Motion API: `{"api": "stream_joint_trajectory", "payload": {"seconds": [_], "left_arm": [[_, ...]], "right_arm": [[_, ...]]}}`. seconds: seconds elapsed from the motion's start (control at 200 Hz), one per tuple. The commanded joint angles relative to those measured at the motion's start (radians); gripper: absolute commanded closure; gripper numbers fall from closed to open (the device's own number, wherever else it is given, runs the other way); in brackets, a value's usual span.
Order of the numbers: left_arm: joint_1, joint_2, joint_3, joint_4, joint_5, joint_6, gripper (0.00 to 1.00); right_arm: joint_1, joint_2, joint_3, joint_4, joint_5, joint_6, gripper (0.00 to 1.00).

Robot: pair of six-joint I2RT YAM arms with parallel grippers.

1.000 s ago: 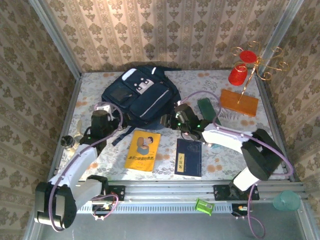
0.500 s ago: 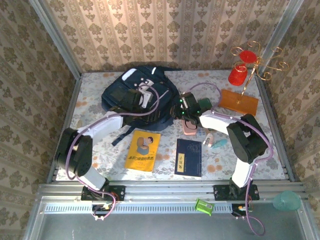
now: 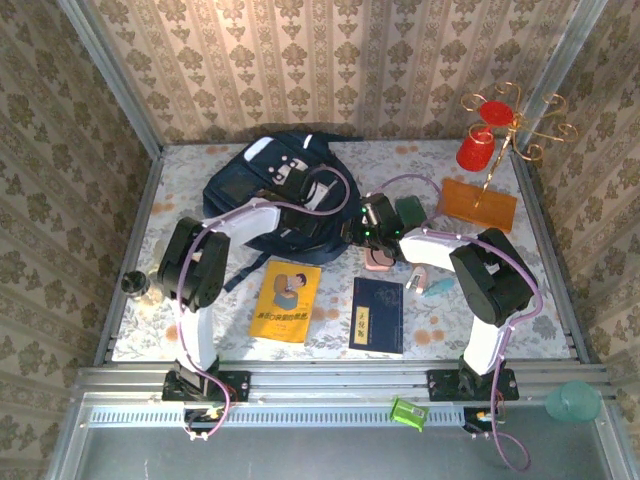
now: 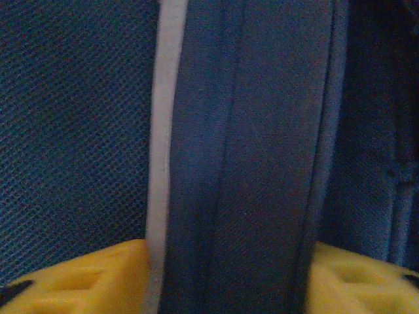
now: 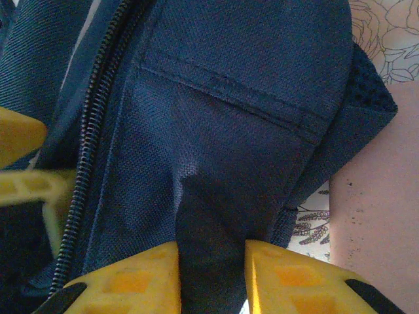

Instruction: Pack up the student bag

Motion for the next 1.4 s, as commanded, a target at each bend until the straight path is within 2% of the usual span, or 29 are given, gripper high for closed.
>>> {"api": "stream_joint_trajectory", "payload": {"seconds": [0.0, 0.08, 0.165, 0.22, 0.29, 0.365, 0.475, 0.705, 0.815, 1.035, 1.13, 1.195, 1.345, 1.395], "left_arm": [[-0.006, 0.004, 0.035, -0.027, -0.109, 0.034, 0.64], [-0.005, -0.052, -0.007, 0.028, -0.099, 0.047, 0.82], [0.016, -0.157, -0.080, 0.114, -0.038, 0.059, 1.00], [0.054, -0.234, -0.126, 0.164, 0.042, 0.041, 1.00], [0.119, -0.332, -0.192, 0.248, 0.262, -0.009, 1.00], [0.230, -0.405, -0.254, 0.366, 0.477, -0.106, 1.00], [0.326, -0.452, -0.271, 0.435, 0.675, -0.169, 1.00], [0.425, -0.441, -0.195, 0.395, 0.839, -0.143, 1.00], [0.467, -0.402, -0.102, 0.378, 0.936, -0.148, 1.00], [0.477, -0.294, 0.134, 0.183, 1.096, -0.068, 1.00], [0.476, -0.249, 0.205, 0.092, 1.104, -0.006, 1.00], [0.478, -0.221, 0.232, 0.037, 1.056, 0.027, 1.00], [0.501, -0.207, 0.212, 0.024, 0.815, -0.016, 1.00], [0.515, -0.212, 0.199, 0.034, 0.716, -0.054, 0.95]], "right_arm": [[-0.007, -0.015, -0.033, -0.030, -0.013, 0.000, 0.69], [-0.007, -0.055, -0.052, -0.024, -0.008, -0.027, 0.67], [-0.005, -0.116, -0.093, 0.015, -0.012, -0.062, 0.63], [0.000, -0.168, -0.131, 0.050, -0.003, -0.089, 0.59], [0.016, -0.222, -0.166, 0.087, 0.029, -0.130, 0.55], [0.039, -0.258, -0.179, 0.109, 0.053, -0.171, 0.53], [0.072, -0.267, -0.171, 0.135, 0.061, -0.211, 0.49], [0.100, -0.238, -0.123, 0.140, 0.061, -0.233, 0.46], [0.105, -0.223, -0.106, 0.119, 0.076, -0.232, 0.46], [0.105, -0.232, -0.120, 0.086, 0.128, -0.222, 0.45], [0.105, -0.244, -0.138, 0.071, 0.144, -0.222, 0.44], [0.105, -0.250, -0.148, 0.061, 0.150, -0.219, 0.44], [0.106, -0.260, -0.175, 0.052, 0.148, -0.207, 0.43], [0.106, -0.260, -0.179, 0.046, 0.145, -0.204, 0.43]]}}
